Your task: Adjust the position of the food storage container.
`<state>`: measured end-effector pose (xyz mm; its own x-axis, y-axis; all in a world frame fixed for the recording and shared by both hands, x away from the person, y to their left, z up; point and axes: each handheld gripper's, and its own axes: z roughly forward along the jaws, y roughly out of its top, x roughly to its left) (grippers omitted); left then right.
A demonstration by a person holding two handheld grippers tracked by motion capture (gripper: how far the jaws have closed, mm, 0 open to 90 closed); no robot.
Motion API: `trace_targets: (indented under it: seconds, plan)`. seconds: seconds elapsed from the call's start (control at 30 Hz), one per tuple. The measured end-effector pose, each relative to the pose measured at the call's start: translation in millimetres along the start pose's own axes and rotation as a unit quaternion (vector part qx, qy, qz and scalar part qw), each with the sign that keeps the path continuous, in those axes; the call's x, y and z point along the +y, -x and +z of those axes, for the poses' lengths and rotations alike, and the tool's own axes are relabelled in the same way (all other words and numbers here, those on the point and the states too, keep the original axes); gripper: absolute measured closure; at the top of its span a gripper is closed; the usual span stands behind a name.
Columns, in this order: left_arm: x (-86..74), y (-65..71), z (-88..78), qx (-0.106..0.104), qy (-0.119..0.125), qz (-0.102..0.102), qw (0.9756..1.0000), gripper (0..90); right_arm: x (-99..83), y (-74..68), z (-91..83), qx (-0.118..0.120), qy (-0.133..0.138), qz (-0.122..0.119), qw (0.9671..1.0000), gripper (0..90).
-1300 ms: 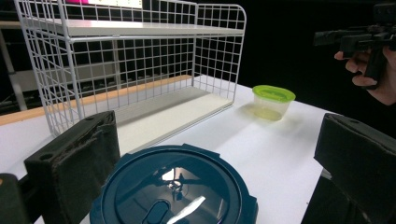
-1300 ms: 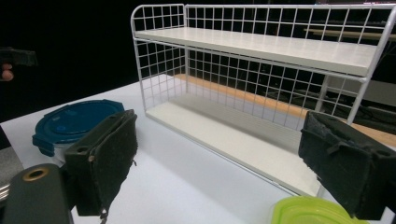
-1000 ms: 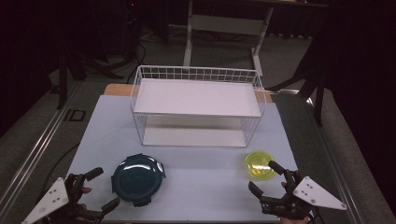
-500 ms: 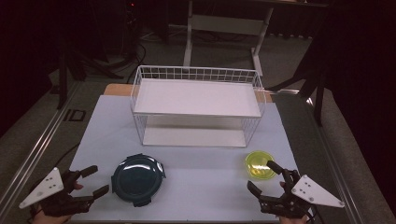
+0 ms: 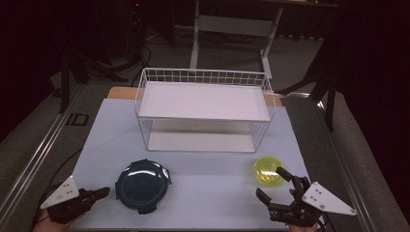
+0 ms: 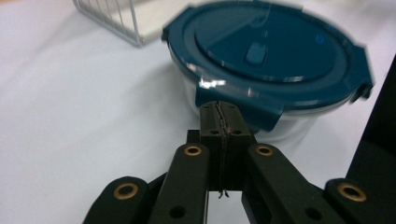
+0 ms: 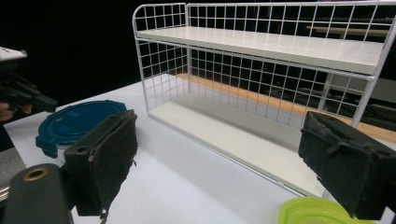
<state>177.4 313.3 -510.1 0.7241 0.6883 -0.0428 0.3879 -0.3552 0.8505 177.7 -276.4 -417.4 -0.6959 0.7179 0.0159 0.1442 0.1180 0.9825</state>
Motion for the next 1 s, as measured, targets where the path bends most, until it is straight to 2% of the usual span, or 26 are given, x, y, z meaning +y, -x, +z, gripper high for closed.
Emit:
trace_targets:
  seconds: [0.1,0.3,0.4,0.43,0.63,0.77,0.83,1.0]
  plan:
    - [-1.3,-0.3,7.4,-0.009,-0.011,-0.002,0.9999,89.4,0.1,-0.3,0.7,0.002,-0.001,0.001,1.0000,11.1]
    - [1.3,-0.8,10.9,-0.015,-0.008,-0.011,0.9998,89.4,-1.0,-0.1,1.6,0.005,-0.004,0.005,1.0000,11.1]
    - [2.2,-0.7,13.8,-0.008,-0.013,-0.007,0.9999,89.5,-1.4,-0.1,1.6,0.007,-0.003,0.004,1.0000,11.2]
    - [1.9,-1.7,14.1,-0.010,-0.011,-0.013,0.9998,89.5,-1.2,-0.6,1.3,0.007,-0.001,0.004,1.0000,11.3]
    - [4.9,-2.0,18.6,-0.013,-0.011,-0.018,0.9997,89.6,-0.9,-1.4,1.7,0.007,-0.002,0.002,1.0000,11.3]
    - [11.4,1.1,27.7,-0.023,-0.016,-0.010,0.9996,89.6,-1.5,-1.0,2.8,0.010,-0.005,0.002,0.9999,11.3]
    - [15.4,3.0,36.8,-0.032,-0.011,-0.015,0.9993,89.6,-1.6,-1.3,3.0,0.011,-0.006,0.002,0.9999,11.3]
    - [20.5,4.9,47.1,-0.040,-0.009,-0.011,0.9991,89.6,-1.8,-1.7,2.2,0.011,-0.004,0.003,0.9999,11.2]
